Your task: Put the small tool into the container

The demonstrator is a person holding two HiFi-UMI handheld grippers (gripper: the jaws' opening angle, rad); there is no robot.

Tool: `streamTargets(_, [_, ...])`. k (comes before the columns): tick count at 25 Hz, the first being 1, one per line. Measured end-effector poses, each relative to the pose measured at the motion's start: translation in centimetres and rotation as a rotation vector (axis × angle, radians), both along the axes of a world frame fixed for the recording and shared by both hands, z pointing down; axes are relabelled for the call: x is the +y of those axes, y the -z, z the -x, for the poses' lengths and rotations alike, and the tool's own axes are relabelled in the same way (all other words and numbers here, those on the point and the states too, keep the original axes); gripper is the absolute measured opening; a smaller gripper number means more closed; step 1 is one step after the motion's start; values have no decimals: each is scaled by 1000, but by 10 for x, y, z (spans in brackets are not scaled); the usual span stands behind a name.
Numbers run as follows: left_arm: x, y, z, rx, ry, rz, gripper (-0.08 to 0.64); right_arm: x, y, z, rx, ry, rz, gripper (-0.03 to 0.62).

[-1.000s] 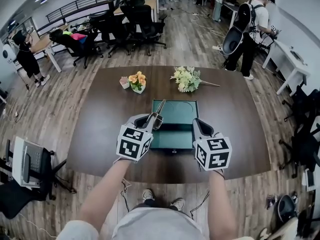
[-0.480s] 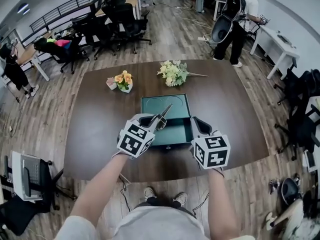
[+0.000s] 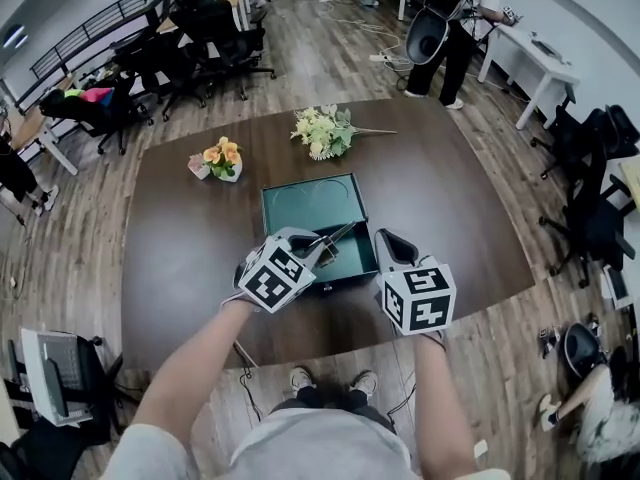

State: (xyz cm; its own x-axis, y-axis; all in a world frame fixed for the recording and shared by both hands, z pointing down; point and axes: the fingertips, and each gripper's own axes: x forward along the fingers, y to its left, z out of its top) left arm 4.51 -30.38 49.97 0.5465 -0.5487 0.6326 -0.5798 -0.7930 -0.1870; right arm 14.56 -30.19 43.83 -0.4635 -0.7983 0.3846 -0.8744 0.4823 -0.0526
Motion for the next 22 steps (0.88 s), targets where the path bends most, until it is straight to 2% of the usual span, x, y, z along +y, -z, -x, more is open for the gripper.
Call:
streamTargets(6, [0, -22, -9, -98, -77, 15, -3, 3, -11, -5, 13, -27, 24, 5])
streamTargets(22, [-17, -61, -12, -197, -127, 50, -3, 2, -21, -2, 10, -68, 44, 5])
